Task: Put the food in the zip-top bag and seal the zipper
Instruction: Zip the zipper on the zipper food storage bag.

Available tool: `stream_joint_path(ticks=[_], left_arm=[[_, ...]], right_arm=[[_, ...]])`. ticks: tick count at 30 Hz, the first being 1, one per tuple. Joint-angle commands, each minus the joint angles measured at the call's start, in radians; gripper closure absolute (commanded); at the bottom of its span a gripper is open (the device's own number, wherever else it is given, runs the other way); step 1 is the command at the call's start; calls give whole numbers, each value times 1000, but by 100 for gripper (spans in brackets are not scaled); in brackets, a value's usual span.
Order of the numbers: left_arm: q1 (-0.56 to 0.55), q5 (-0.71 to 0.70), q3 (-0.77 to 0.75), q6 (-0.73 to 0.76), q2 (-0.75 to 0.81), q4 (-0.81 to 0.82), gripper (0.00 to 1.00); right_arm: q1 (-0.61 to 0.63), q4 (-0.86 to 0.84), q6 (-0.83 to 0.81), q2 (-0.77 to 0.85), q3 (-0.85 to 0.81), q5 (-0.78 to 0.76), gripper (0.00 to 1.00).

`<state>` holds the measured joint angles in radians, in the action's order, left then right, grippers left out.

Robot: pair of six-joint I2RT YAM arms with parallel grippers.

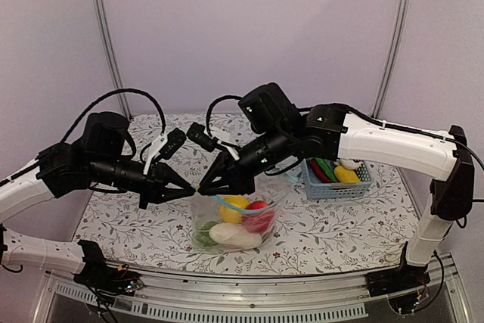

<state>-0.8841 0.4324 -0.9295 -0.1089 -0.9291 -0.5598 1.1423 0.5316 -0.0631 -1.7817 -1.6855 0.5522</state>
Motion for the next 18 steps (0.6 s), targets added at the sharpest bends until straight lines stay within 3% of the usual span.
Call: stream_joint_path(ticks=[1, 18], left_arm=[[23, -23, 8, -9, 10, 44, 100], [24, -14, 7, -9, 9, 43, 100]], right_arm=[[3, 42, 14, -14, -1, 42, 83], [13, 2, 44, -40, -26, 0, 83]])
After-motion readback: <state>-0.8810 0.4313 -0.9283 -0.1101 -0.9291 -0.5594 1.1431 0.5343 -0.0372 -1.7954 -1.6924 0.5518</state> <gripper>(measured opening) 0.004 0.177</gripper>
